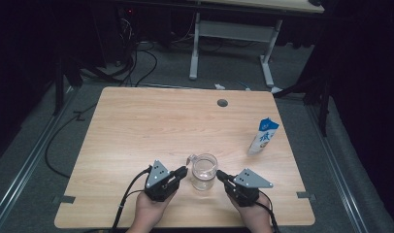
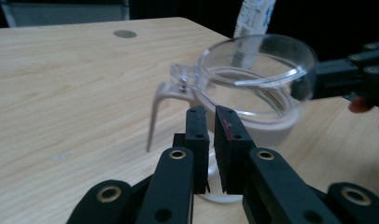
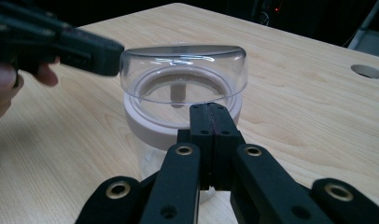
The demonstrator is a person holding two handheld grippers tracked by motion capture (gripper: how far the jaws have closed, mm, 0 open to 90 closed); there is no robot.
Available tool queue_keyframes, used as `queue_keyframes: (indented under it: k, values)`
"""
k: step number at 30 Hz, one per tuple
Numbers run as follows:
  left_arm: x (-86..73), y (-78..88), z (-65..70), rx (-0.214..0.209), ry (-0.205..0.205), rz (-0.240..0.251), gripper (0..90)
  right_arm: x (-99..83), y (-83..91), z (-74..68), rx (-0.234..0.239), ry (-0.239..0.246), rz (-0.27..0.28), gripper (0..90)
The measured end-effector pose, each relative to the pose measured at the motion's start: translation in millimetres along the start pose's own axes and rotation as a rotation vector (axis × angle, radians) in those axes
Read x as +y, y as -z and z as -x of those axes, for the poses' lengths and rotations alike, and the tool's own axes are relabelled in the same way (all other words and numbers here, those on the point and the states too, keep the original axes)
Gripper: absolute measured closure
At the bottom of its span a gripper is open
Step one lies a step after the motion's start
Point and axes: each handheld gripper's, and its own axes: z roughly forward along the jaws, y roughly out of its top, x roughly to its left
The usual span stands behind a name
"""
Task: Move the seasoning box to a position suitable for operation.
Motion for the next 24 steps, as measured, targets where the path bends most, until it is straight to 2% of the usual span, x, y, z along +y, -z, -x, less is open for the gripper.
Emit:
queue_keyframes:
  k: [4,7,11,15,21,24]
  values:
    - [-4.5,-1.8,5.2,-0.02,0.002,-0.008,84.6,2.1,0.9,-1.1,0.0,0.003,0.006,89.8]
    - [-3.9,-1.8,8.4,-0.037,0.016,0.005,85.4,3.9,2.1,-1.4,0.001,0.005,0.013,89.9]
    - [-2.3,-2.1,11.9,-0.047,0.009,0.007,86.9,4.4,2.5,-1.9,0.002,0.003,0.015,89.8]
    - [-1.0,-3.0,13.9,-0.05,0.005,0.007,90.0,4.9,2.9,-1.8,0.002,0.005,0.019,89.8]
    - [-0.2,-8.2,19.7,-0.052,-0.021,0.002,90.0,6.4,4.0,-2.5,0.001,0.009,0.024,89.9]
    - [1.0,-9.2,19.9,-0.053,-0.016,0.008,90.0,6.5,3.9,-2.8,0.002,0.011,0.024,89.8]
